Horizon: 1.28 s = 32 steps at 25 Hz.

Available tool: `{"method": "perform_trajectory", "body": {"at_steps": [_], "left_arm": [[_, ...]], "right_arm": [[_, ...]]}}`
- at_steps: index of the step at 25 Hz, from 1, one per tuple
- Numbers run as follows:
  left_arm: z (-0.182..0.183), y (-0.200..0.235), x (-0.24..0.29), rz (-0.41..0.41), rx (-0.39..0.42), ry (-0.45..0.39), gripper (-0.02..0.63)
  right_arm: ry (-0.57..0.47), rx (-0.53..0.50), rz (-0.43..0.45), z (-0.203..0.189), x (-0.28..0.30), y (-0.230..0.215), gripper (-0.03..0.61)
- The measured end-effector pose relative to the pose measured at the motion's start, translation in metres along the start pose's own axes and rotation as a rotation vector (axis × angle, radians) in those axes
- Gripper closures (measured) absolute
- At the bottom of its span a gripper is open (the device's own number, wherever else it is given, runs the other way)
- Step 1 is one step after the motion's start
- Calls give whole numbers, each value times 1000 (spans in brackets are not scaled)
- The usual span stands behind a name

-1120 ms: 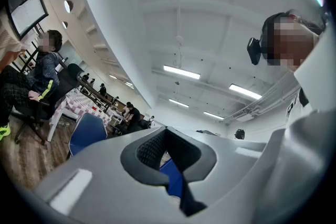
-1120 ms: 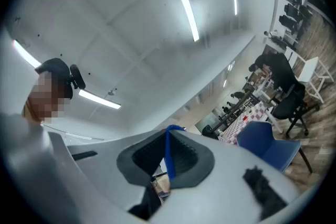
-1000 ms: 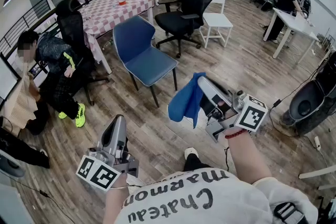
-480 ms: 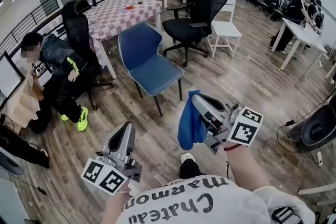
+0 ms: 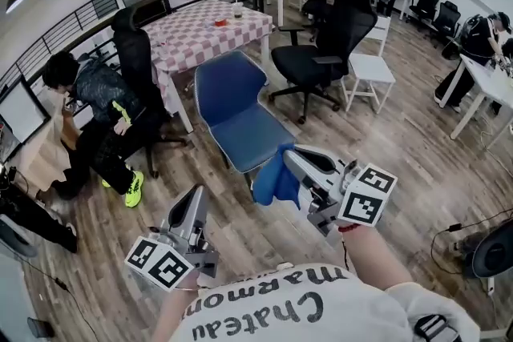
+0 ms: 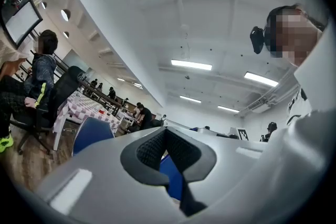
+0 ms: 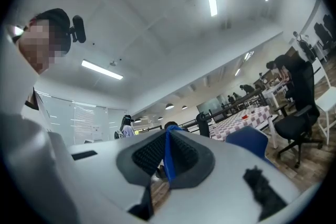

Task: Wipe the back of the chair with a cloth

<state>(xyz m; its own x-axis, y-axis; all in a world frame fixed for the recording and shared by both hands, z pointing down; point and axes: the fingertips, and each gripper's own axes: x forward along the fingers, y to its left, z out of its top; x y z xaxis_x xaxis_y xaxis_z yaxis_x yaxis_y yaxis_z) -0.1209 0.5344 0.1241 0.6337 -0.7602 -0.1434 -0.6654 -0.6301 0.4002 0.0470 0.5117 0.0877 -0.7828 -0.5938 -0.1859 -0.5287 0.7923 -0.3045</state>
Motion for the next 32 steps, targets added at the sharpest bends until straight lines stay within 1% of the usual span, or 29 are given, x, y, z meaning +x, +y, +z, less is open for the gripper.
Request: {"method": "perform_trajectory", "body": {"at_steps": [3,8,11,14,17,24,26,29,32], "left_arm": [[-5,3,30,8,-1,-13,609],[-23,2,69,-1,-33,-8,610],[-35,3,81,0,-44,10,611],[-41,10,89,18,-50,17,609],[-42,12,99,24,-47,19,609],[-52,10,116,21,-28,54,609],[-51,14,119,38,-1,52,609],[-45,18,122,83,46,22,609],[-38,17,127,90,84,0,609]], "right_arm": [[22,12,-18,7,6,-32,552],[96,72,-71,1,8,-83,552],[101,121,-104,-2,3,-109,552],[97,167,-119,-5,-1,-128,552],[105,165,-122,-7,-2,-138,552],[116,157,-141,-11,-9,-152,552],[115,142,-151,-12,-10,-156,552],[136,122,-168,-15,-12,-160,552],[145,79,-172,-15,-14,-158,552]]}}
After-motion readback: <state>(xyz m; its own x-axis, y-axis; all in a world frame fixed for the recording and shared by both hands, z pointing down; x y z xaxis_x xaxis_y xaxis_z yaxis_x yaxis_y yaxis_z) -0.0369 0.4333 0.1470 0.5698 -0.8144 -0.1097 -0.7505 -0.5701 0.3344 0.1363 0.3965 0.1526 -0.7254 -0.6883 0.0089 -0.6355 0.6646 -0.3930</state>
